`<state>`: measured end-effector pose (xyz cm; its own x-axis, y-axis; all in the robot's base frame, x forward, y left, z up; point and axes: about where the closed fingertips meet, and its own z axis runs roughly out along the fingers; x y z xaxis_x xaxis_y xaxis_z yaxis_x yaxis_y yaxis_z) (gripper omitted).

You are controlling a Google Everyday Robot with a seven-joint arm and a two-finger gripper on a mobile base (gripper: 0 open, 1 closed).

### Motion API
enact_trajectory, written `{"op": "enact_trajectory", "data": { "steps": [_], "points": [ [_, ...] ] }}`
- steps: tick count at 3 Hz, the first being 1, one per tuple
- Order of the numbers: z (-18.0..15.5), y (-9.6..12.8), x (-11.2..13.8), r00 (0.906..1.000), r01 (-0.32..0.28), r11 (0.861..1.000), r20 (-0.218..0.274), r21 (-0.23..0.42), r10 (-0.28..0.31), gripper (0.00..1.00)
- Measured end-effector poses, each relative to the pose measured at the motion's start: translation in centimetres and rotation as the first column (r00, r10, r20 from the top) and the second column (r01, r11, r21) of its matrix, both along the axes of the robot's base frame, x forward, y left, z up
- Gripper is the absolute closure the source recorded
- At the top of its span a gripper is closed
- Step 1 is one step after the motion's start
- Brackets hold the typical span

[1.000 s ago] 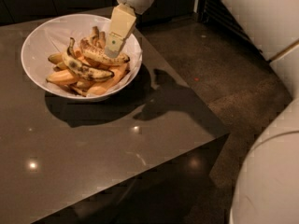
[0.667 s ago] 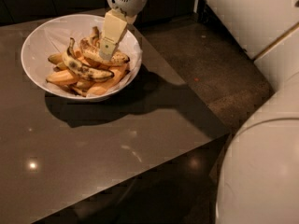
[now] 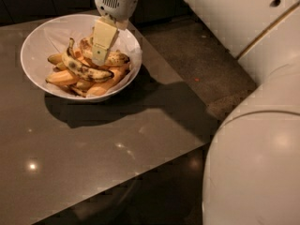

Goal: Pick banana from white bowl

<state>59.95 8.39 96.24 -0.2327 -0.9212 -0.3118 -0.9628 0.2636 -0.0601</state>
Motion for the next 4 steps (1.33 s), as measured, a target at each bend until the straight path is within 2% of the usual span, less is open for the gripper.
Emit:
{"op": "enact_trajectory", "data": {
  "steps": [1,2,4],
  "points": [
    [-0.54,0.45,0.18,1.0,0.005,1.0,-0.007,-0.017,-0.005,0.3],
    [-0.81,0.67,0.29,0.9999,0.009,1.0,-0.01,-0.026,-0.009,0.35],
    [-1.23,0.56,0.98,0.9995,0.02,0.999,-0.022,-0.029,-0.021,0.37]
  ]
}}
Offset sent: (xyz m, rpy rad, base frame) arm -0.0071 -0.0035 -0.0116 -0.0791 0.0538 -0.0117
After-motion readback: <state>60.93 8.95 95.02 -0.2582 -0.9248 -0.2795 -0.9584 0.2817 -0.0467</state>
